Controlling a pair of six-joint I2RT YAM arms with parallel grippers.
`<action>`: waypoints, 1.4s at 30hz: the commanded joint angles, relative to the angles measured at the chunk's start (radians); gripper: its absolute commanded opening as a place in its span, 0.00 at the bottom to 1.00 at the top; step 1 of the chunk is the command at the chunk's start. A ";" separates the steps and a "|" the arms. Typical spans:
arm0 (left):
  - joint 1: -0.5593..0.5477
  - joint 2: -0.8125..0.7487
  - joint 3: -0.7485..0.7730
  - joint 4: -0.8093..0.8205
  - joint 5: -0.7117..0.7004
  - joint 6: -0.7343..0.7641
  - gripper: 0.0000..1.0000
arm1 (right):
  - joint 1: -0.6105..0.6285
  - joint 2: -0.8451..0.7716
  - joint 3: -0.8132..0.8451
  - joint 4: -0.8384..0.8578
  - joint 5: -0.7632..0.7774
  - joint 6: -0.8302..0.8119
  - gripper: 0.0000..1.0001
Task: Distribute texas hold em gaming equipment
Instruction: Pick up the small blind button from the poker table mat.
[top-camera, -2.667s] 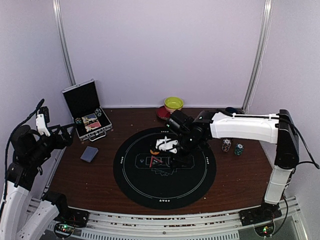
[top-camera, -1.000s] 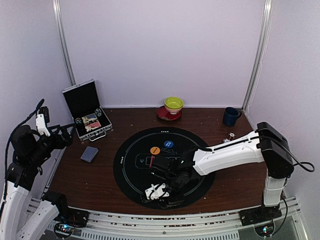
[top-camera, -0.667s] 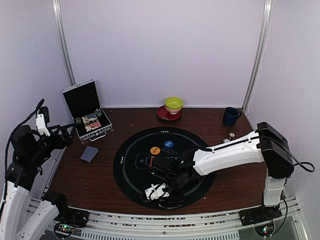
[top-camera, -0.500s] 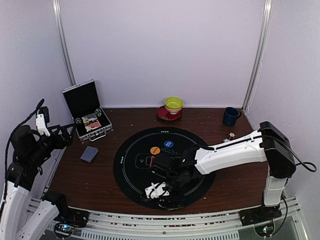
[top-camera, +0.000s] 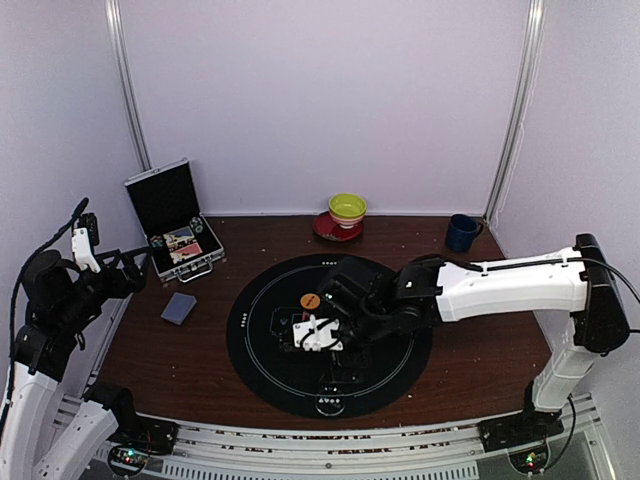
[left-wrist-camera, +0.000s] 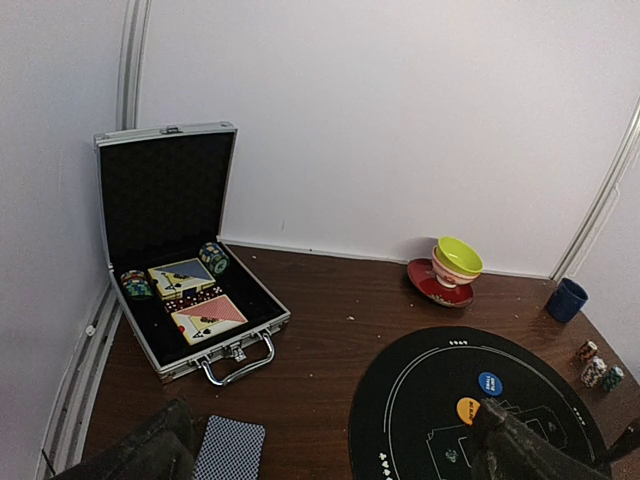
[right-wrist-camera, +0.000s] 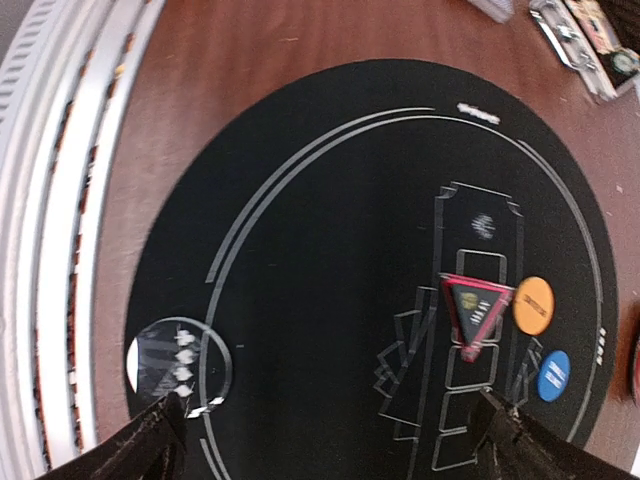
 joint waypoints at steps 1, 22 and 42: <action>0.009 -0.012 -0.007 0.053 -0.006 0.006 0.98 | -0.082 -0.026 -0.016 0.122 0.145 0.094 1.00; 0.009 -0.019 -0.007 0.054 -0.005 0.005 0.98 | -0.402 0.483 0.585 -0.090 0.223 0.482 1.00; 0.009 -0.011 -0.007 0.053 -0.001 0.007 0.98 | -0.460 0.635 0.635 -0.130 0.110 0.548 0.91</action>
